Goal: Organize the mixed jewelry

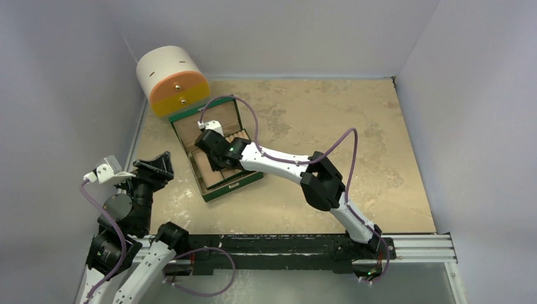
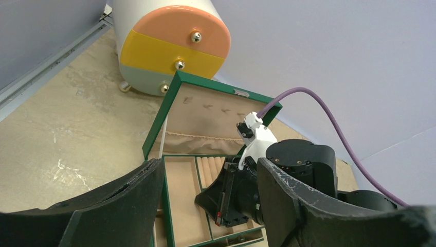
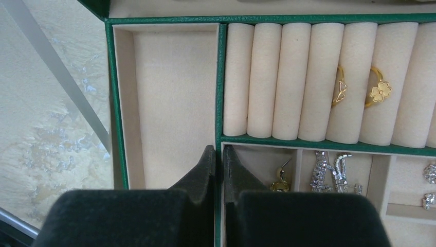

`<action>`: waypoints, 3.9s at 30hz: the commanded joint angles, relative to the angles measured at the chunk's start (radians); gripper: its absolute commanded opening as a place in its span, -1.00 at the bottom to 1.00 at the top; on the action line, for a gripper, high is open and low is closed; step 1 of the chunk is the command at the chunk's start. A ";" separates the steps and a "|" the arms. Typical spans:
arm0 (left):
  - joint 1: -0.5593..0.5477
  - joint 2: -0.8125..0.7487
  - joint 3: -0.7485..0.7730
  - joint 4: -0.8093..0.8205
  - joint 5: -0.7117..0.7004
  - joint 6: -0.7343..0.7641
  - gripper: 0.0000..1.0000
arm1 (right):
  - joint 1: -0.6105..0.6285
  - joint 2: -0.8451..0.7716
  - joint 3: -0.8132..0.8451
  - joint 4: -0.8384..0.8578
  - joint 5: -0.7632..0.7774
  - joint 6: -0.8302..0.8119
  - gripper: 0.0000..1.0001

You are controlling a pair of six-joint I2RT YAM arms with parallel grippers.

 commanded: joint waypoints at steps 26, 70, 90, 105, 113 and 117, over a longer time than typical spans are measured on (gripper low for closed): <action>0.005 -0.002 0.023 0.015 0.004 -0.011 0.31 | 0.114 -0.023 -0.058 0.038 -0.011 0.098 -1.00; 0.006 0.068 0.025 0.005 -0.016 -0.014 0.31 | -0.030 -0.489 -0.519 0.234 0.124 -0.184 -0.23; 0.013 0.104 0.027 0.004 -0.017 -0.014 0.31 | -0.157 -0.416 -0.608 0.331 -0.080 -0.127 -0.18; 0.018 0.112 0.024 0.006 -0.011 -0.013 0.31 | -0.169 -0.379 -0.626 0.322 -0.137 -0.107 -0.34; 0.019 0.117 0.025 0.008 -0.007 -0.013 0.31 | -0.168 -0.395 -0.648 0.321 -0.142 -0.103 -0.41; 0.019 0.118 0.025 0.007 -0.005 -0.012 0.31 | -0.168 -0.393 -0.655 0.326 -0.147 -0.099 -0.58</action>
